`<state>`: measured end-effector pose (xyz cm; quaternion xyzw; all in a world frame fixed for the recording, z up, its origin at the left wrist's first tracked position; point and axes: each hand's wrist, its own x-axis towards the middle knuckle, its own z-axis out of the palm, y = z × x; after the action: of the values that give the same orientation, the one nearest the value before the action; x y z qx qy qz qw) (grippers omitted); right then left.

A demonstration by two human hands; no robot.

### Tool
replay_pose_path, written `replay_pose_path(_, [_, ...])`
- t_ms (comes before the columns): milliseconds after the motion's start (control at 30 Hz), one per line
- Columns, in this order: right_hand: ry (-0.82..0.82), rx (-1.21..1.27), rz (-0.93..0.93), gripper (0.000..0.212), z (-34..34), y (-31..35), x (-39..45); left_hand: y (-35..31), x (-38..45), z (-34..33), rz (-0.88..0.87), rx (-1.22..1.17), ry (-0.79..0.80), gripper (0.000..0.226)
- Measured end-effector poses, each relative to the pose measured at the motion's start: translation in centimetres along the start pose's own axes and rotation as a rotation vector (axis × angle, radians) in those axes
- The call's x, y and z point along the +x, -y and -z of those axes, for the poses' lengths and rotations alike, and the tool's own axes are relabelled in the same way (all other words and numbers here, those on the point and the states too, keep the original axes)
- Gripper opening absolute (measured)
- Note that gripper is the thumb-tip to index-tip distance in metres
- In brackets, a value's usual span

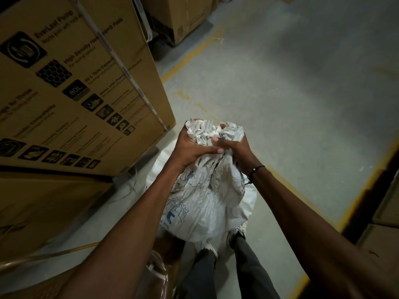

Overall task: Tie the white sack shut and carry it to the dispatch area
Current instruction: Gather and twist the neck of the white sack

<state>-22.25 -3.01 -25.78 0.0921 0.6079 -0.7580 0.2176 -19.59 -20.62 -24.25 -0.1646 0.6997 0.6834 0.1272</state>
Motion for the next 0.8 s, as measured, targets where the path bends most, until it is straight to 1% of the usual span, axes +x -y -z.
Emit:
replay_pose_path(100, [0.082,0.1,-0.053,0.045,-0.2,0.4,-0.1,0.1,0.3,0.0,-0.027,-0.01,0.019,0.075])
replay_pose_path(133, [0.077,0.147,-0.083,0.049,-0.2,0.8,-0.1,0.1,0.3,-0.1,-0.042,-0.011,0.048,0.076])
replay_pose_path(200, [0.033,0.2,-0.118,0.063,0.0,1.4,0.6,0.3,0.3,-0.3,-0.062,-0.02,0.109,0.087])
replay_pose_path(267, [0.047,0.144,-0.125,0.083,0.3,1.8,1.6,0.5,0.2,-0.7,-0.08,-0.01,0.183,0.095])
replay_pose_path(333, [0.104,0.006,-0.139,0.089,0.1,2.3,2.3,0.7,0.0,-1.3,-0.095,-0.003,0.243,0.102])
replay_pose_path(367, [0.126,-0.032,-0.146,0.093,0.0,2.3,2.6,0.7,-0.2,-1.5,-0.1,-0.024,0.25,0.104])
replay_pose_path(400, [0.141,-0.042,-0.15,0.102,-0.1,2.2,2.8,0.8,-0.2,-1.7,-0.107,-0.046,0.241,0.104])
replay_pose_path(467, [0.103,-0.091,-0.12,0.123,-0.4,2.2,3.0,1.1,-0.1,-2.1,-0.118,-0.085,0.207,0.101])
replay_pose_path(500, [0.07,-0.156,-0.084,0.126,-0.7,2.1,3.1,1.2,-0.1,-2.2,-0.12,-0.102,0.186,0.1])
replay_pose_path(600, [-0.076,-0.338,0.027,0.111,-1.8,1.9,3.2,1.8,0.3,-2.5,-0.137,-0.109,0.091,0.096])
replay_pose_path(667, [-0.168,-0.338,0.041,0.104,-2.5,1.5,3.4,2.0,0.7,-2.6,-0.132,-0.117,0.03,0.095])
replay_pose_path(733, [-0.229,-0.345,0.038,0.089,-3.0,1.3,3.7,2.0,0.9,-2.6,-0.138,-0.127,-0.013,0.092])
replay_pose_path(800, [-0.334,-0.373,0.03,0.07,-3.5,1.5,3.7,1.9,0.9,-2.7,-0.156,-0.152,-0.047,0.085])
